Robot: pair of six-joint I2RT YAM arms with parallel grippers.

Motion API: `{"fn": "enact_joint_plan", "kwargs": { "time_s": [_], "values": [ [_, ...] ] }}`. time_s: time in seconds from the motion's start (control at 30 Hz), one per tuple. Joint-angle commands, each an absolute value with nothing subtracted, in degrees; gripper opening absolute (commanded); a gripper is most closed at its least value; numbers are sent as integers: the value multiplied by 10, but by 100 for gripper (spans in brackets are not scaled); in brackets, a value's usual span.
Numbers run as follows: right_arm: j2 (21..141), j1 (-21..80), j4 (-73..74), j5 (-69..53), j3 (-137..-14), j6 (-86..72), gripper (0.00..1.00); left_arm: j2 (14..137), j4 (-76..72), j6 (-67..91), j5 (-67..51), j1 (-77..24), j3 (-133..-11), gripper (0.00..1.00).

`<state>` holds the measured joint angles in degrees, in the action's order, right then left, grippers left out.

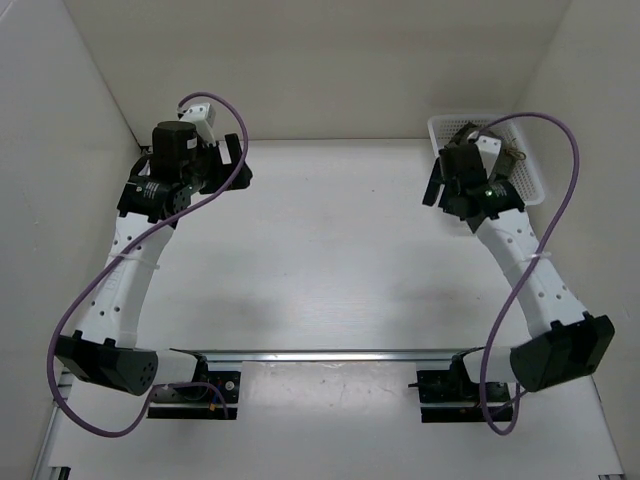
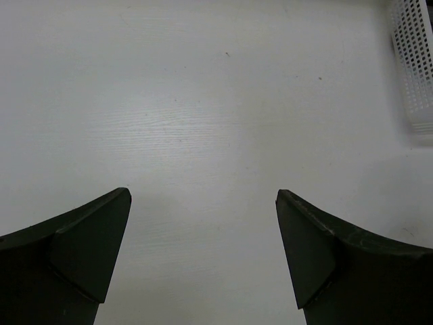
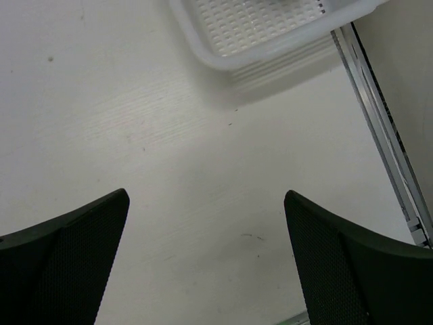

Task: Fold and stack the shorts
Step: Grab the shorts from the pile

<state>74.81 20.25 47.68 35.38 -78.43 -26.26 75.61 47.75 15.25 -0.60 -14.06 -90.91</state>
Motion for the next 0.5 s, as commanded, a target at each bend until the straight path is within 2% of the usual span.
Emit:
{"fn": "enact_joint_plan", "kwargs": {
  "time_s": [0.0,0.1,0.3,0.47],
  "values": [
    [808,111,461,307,-867,-247,100,745,472,149,-54,-134,-911,100],
    [879,18,461,169,-942,-254,100,745,477,154,-85,-120,-905,100],
    [1035,-82,485,146,-1089,-285,100,758,490,142,-74,-120,-910,100],
    [1187,-111,491,95,-1227,-285,100,778,501,137,-87,-114,-945,100]
  ]
}}
